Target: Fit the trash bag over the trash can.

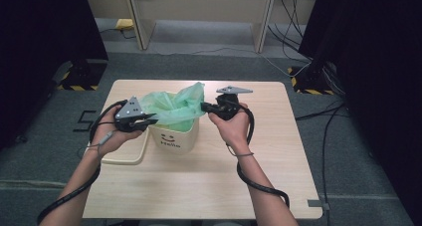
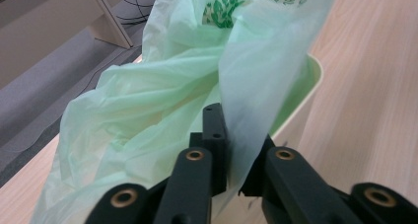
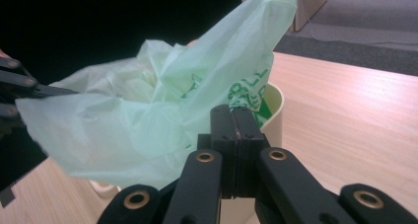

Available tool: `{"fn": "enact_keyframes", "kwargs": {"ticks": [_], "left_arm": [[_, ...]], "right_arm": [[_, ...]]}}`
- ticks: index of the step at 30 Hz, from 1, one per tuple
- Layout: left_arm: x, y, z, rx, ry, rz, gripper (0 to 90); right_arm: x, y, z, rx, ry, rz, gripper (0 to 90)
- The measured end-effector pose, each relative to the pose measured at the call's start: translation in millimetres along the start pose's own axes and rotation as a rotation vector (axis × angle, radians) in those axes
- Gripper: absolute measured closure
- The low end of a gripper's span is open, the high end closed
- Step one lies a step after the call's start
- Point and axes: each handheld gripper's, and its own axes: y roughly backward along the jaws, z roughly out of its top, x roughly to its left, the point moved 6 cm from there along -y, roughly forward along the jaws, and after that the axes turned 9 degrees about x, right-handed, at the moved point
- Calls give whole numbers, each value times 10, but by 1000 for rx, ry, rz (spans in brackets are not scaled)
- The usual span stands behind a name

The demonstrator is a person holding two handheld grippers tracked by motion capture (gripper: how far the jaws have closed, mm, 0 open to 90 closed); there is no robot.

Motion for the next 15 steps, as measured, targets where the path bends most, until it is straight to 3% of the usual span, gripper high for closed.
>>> {"fn": "enact_keyframes", "kwargs": {"ticks": [9, 15], "left_arm": [[-142, 83, -199, 20, -39, -41, 886], [-242, 35, -279, 45, -61, -73, 885]], "right_arm": [[11, 58, -246, 125, 34, -18, 900], [-15, -1, -411, 207, 30, -31, 900]]}}
